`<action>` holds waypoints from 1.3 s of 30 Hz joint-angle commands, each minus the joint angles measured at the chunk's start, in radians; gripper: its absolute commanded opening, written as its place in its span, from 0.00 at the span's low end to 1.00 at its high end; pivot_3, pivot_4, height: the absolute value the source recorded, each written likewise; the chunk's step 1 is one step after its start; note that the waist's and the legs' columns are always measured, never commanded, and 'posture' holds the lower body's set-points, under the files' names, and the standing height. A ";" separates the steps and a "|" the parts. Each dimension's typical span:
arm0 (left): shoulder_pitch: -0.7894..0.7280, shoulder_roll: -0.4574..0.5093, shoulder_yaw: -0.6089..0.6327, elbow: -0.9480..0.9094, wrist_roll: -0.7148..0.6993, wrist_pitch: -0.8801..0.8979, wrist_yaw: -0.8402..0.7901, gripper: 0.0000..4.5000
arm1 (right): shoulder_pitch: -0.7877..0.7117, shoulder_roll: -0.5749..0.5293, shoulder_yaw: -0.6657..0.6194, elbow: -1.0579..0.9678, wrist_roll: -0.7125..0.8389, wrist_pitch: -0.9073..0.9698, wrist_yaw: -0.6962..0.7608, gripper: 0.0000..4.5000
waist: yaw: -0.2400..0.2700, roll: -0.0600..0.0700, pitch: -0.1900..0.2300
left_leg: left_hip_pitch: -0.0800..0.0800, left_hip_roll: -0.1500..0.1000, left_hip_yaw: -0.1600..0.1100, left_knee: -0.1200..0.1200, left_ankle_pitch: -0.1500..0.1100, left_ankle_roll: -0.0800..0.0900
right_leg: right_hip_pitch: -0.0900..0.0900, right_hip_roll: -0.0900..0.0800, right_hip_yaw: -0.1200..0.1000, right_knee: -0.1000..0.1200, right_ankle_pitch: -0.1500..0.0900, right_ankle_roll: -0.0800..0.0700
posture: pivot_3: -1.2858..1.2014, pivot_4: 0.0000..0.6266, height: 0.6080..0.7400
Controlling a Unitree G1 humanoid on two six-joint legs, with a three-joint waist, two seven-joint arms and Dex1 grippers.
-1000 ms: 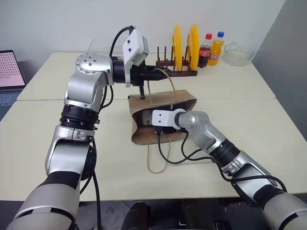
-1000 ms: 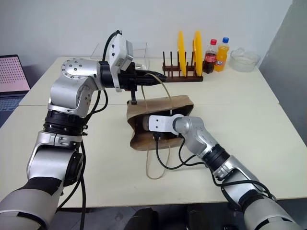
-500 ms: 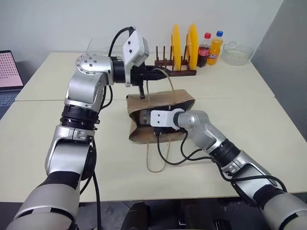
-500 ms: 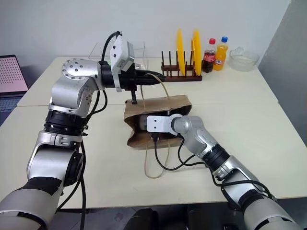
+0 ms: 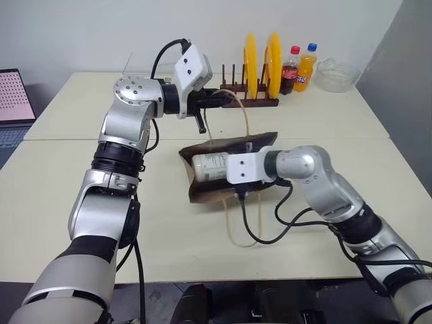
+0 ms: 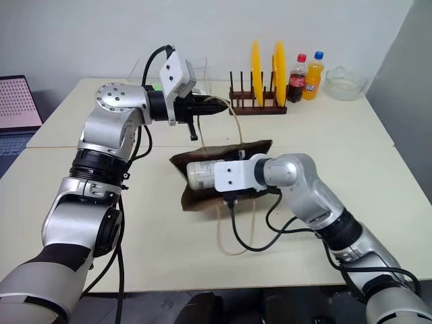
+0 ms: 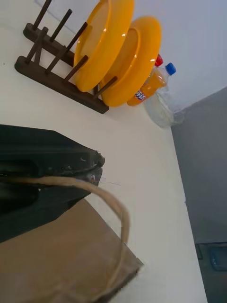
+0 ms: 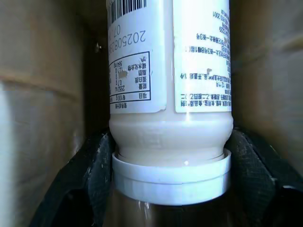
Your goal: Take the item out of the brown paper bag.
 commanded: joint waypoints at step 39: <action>-0.039 -0.016 0.009 0.029 0.034 -0.081 -0.007 0.00 | 0.027 -0.298 -0.316 0.713 0.169 -0.143 -0.080 0.68 | 0.000 0.001 0.001 | 0.000 0.001 0.007 0.000 0.000 0.001 | 0.000 0.000 0.004 0.000 0.000 0.000 | 0.52 0.24 1.00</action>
